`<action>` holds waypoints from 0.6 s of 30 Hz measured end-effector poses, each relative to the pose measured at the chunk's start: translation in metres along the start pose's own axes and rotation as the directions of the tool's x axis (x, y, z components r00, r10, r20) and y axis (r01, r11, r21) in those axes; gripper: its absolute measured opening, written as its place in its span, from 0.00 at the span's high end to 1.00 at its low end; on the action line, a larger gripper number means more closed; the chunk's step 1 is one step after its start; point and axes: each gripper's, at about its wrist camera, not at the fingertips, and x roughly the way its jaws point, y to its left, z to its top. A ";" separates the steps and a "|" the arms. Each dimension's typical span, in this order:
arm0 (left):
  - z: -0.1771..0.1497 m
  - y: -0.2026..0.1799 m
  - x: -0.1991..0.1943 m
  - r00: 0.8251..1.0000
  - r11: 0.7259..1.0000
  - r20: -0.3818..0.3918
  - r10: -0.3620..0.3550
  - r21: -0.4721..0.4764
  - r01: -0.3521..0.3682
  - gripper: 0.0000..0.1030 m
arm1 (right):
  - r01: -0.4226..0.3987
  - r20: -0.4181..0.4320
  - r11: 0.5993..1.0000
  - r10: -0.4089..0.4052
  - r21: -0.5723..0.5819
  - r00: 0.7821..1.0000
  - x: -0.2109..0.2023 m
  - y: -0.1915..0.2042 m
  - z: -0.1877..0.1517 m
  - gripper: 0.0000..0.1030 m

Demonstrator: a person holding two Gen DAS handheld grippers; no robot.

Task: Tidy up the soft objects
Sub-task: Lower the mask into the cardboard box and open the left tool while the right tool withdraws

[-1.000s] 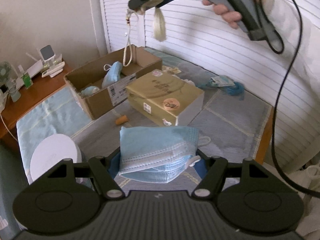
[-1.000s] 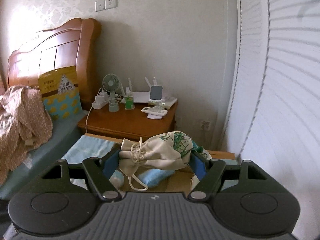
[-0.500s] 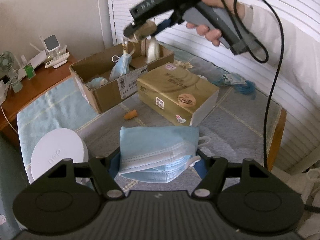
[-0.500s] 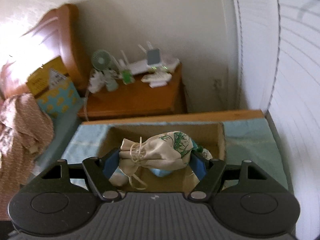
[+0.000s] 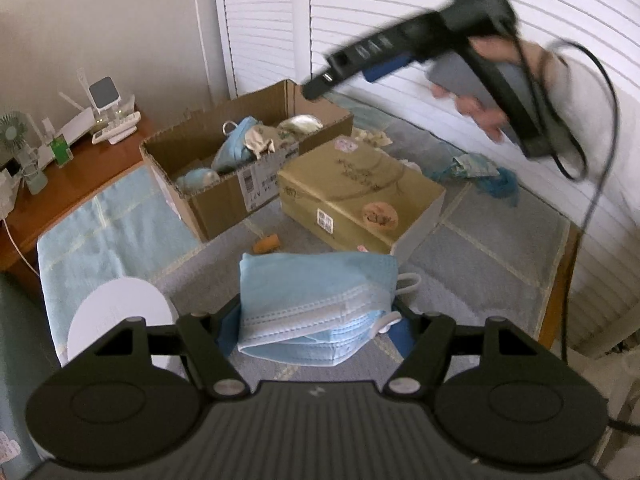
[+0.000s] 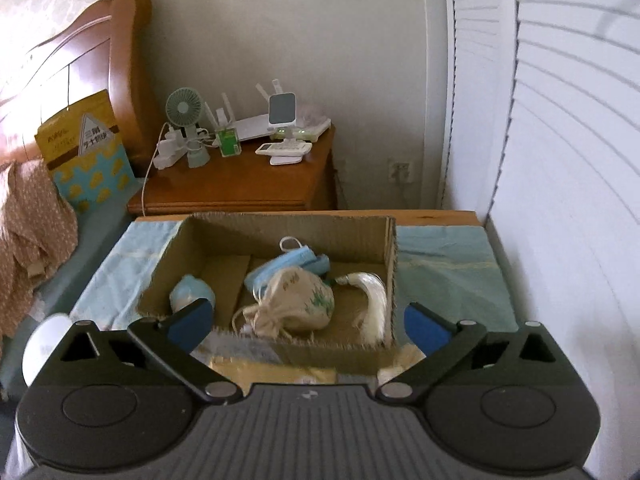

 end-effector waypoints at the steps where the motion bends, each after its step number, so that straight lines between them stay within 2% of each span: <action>1: 0.003 0.000 0.000 1.000 1.000 0.000 0.004 0.000 -0.004 0.31 | 0.007 0.006 1.000 -0.006 -0.009 1.000 -0.005 0.002 -0.005 0.00; 11: 0.050 0.019 0.001 0.997 0.998 0.037 0.066 0.009 -0.066 0.31 | 0.124 0.069 0.987 -0.118 -0.102 0.991 -0.052 0.023 -0.060 0.00; 18: 0.098 0.046 0.020 0.991 0.993 0.067 0.115 0.014 -0.116 0.31 | 0.129 0.077 0.984 -0.120 -0.120 0.990 -0.075 0.029 -0.093 0.00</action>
